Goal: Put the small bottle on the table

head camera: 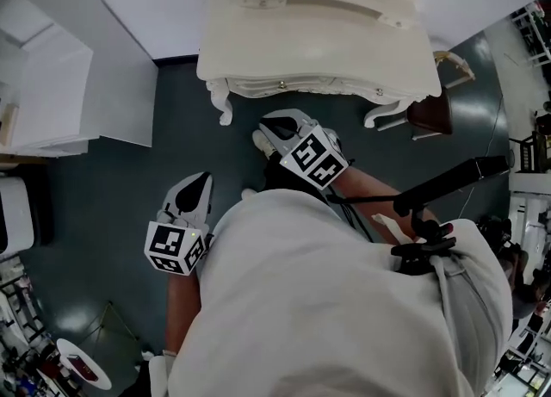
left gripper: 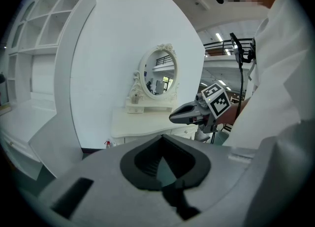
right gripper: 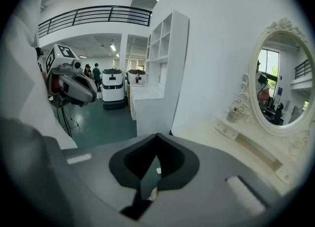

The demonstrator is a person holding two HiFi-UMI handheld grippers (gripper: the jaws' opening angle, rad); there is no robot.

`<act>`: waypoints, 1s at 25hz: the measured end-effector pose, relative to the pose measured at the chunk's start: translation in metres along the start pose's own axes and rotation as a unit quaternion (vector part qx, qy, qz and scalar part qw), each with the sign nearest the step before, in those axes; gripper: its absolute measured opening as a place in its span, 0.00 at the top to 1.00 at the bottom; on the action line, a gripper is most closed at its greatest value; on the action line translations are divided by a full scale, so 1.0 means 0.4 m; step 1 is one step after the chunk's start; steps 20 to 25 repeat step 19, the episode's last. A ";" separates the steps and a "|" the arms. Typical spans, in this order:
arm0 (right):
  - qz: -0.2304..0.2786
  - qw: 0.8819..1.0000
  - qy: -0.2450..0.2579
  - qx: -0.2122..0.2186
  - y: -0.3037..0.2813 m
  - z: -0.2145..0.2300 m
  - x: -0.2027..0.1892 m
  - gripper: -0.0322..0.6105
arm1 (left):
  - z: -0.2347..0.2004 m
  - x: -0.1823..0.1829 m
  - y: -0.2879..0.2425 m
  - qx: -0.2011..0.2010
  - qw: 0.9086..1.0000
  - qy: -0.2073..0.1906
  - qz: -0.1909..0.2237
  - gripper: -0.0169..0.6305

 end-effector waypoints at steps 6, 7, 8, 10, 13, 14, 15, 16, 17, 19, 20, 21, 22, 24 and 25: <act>-0.007 1.000 -0.009 0.000 -0.005 0.011 -0.020 0.95 | -0.006 0.000 -0.021 -0.006 1.000 0.002 -0.008 0.97; -0.007 1.000 -0.012 0.000 -0.008 0.015 -0.023 0.95 | -0.009 0.001 -0.027 -0.006 1.000 0.003 -0.009 0.97; -0.007 1.000 -0.014 0.000 -0.010 0.020 -0.025 0.95 | -0.011 0.003 -0.032 -0.007 1.000 0.003 -0.010 0.97; -0.008 1.000 -0.013 -0.002 -0.015 0.033 -0.027 0.95 | -0.016 0.009 -0.041 -0.009 1.000 0.005 -0.013 0.97; -0.007 1.000 -0.016 -0.002 -0.028 0.056 -0.027 0.95 | -0.027 0.019 -0.059 -0.011 1.000 0.008 -0.018 0.97; -0.008 1.000 -0.017 -0.002 -0.034 0.065 -0.028 0.95 | -0.033 0.023 -0.067 -0.011 1.000 0.008 -0.020 0.97; -0.009 1.000 -0.016 -0.003 -0.041 0.075 -0.030 0.95 | -0.039 0.027 -0.075 -0.011 1.000 0.009 -0.021 0.97; -0.009 1.000 -0.016 -0.003 -0.047 0.085 -0.032 0.95 | -0.045 0.030 -0.083 -0.010 1.000 0.010 -0.022 0.97; -0.010 1.000 -0.016 -0.003 -0.053 0.096 -0.034 0.95 | -0.051 0.033 -0.092 -0.010 1.000 0.010 -0.023 0.97; -0.011 1.000 -0.017 -0.004 -0.064 0.116 -0.039 0.95 | -0.061 0.038 -0.111 -0.010 1.000 0.012 -0.025 0.97; -0.011 1.000 -0.017 -0.004 -0.064 0.116 -0.039 0.95 | -0.061 0.038 -0.111 -0.010 1.000 0.012 -0.025 0.97; -0.011 1.000 -0.017 -0.004 -0.064 0.116 -0.039 0.95 | -0.061 0.038 -0.111 -0.010 1.000 0.012 -0.025 0.97; -0.011 1.000 -0.017 -0.004 -0.064 0.116 -0.039 0.95 | -0.061 0.038 -0.111 -0.010 1.000 0.012 -0.025 0.97; -0.011 1.000 -0.017 -0.004 -0.064 0.116 -0.039 0.95 | -0.061 0.038 -0.111 -0.010 1.000 0.012 -0.025 0.97; -0.011 1.000 -0.017 -0.004 -0.064 0.116 -0.039 0.95 | -0.061 0.038 -0.111 -0.010 1.000 0.012 -0.025 0.97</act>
Point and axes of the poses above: the fingertips, and each gripper's own axes: y backward along the fingers, z to its right, x out of its top, the point moved 5 cm from there along y, backward along the fingers, and after that the axes turned 6 degrees about y, right-handed, at the moved point
